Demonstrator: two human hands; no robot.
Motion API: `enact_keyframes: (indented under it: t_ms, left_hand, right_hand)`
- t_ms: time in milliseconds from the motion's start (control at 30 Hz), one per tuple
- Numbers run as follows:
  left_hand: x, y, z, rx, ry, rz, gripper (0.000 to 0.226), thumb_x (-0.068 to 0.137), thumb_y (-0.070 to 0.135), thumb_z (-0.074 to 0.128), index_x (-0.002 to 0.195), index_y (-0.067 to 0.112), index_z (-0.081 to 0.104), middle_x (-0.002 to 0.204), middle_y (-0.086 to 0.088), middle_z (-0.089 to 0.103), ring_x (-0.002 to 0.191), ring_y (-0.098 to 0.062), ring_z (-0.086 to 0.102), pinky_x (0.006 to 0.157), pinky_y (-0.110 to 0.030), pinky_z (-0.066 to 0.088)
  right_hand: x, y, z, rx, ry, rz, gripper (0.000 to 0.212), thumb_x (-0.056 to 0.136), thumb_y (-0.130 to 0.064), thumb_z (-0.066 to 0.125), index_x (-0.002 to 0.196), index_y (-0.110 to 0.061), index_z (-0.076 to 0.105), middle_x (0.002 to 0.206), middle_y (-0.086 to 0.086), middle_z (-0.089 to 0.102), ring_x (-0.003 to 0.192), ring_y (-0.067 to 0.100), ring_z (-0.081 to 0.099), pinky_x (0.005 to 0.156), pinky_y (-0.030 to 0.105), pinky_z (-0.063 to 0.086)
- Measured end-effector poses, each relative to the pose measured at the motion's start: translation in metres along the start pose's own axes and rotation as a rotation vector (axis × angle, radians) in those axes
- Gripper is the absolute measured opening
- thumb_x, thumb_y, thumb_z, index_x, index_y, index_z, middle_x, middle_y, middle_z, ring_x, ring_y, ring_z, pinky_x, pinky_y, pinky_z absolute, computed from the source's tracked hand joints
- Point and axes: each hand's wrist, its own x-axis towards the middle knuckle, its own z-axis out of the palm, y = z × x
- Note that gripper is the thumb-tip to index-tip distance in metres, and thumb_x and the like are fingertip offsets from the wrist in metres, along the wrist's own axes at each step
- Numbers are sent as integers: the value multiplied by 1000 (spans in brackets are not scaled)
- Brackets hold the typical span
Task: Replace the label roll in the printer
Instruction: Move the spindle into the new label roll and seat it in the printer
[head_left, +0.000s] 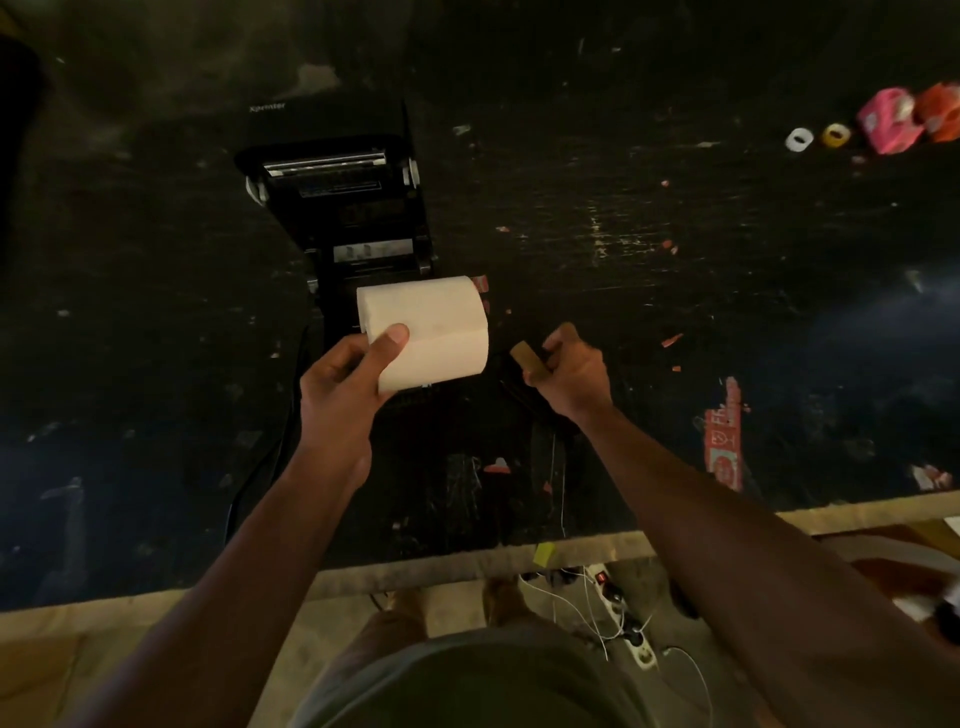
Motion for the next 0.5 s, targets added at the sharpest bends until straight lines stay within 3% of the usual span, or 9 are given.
enact_keyframes:
  t_ms: [67,167,233,300,400,500]
  left_hand:
    - [-2,1,-6,-30,-12,-19,38,58,54,85,84,27,79,110,6,80,109,-11,74,80,-24,61]
    - [-4,1,-16,-75,-8,-66,37,62,50,84,88,25,77,113,4,79,115,-16,72,90,-34,60]
    - [-5,-2,-22,-114,8,-109,32,66,45,82,91,25,75,110,4,80,117,-19,71,94,-38,58]
    - [-7,-6,-27,-164,20,-160,29,71,41,80,96,27,75,109,5,82,119,-21,70,97,-40,57]
    - [-9,-11,-36,-252,14,-226,38,77,39,77,113,29,72,124,-1,78,122,-24,69,100,-43,55]
    - [-9,-15,-43,-306,-26,-251,46,81,42,78,123,32,65,123,0,78,123,-25,69,96,-41,56]
  right_hand:
    - [-5,3,-7,25,35,-21,54,75,-35,90,117,-27,57,109,-6,61,94,11,64,74,29,57]
    - [-22,13,-12,-64,151,-152,32,81,-44,83,101,-26,64,96,-8,62,82,8,64,64,24,52]
    - [-35,16,-4,-228,171,-307,18,86,-35,78,98,-23,71,96,-2,67,89,17,68,74,33,55]
    - [-43,8,9,-371,152,-384,23,87,-32,75,107,-20,75,108,5,70,103,24,67,88,40,52]
    - [-43,-12,29,-588,132,-370,23,89,-33,71,104,-15,75,114,10,69,109,28,62,91,44,49]
    - [-42,-24,39,-647,131,-285,20,90,-28,71,105,-14,72,119,12,66,112,29,59,94,45,49]
